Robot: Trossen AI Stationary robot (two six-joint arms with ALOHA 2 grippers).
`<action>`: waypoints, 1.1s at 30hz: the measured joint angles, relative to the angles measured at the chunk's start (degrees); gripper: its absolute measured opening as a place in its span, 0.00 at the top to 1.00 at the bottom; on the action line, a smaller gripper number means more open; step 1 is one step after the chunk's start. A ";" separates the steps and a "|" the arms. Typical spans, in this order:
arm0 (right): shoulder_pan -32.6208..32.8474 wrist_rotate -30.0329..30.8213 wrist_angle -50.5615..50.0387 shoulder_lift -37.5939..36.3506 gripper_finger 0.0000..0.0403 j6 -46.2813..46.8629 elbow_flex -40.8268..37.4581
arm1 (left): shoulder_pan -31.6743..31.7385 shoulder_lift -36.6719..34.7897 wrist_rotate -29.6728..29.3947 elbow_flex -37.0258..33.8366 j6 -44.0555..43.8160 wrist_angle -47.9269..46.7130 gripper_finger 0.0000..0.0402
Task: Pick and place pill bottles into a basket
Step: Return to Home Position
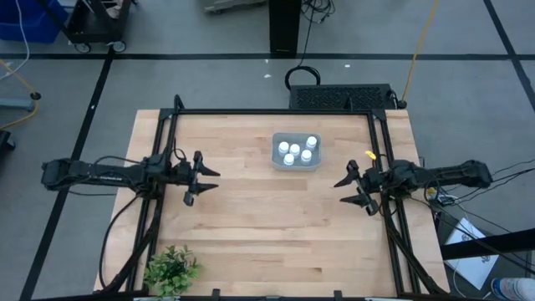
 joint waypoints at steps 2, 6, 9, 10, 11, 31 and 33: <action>-1.14 -0.01 -4.50 -3.96 0.44 0.04 -0.02 | 1.70 -1.29 0.27 0.00 -0.53 -1.18 0.54; -2.73 -0.07 -10.81 -10.65 0.44 -0.04 -0.07 | 5.13 -3.15 0.66 0.00 -2.07 -2.63 0.54; -3.51 -0.99 -12.27 -11.94 0.43 -0.65 0.41 | 7.85 -4.77 4.01 0.00 -2.56 -4.35 0.54; -3.78 -1.69 -12.97 -11.77 0.43 -0.94 0.80 | 8.75 -5.37 5.39 0.00 -2.57 -5.03 0.54; -4.05 -1.85 -13.34 -11.81 0.43 -1.08 1.29 | 9.73 -5.79 6.46 0.00 -2.76 -5.59 0.54; -6.33 -2.54 -14.22 -11.37 0.44 -6.19 -0.15 | 15.23 -11.33 4.77 0.00 3.48 -16.69 0.54; -6.31 -2.71 -14.22 -11.13 0.44 -6.25 -0.15 | 15.23 -11.01 2.54 0.00 -0.98 -16.62 0.54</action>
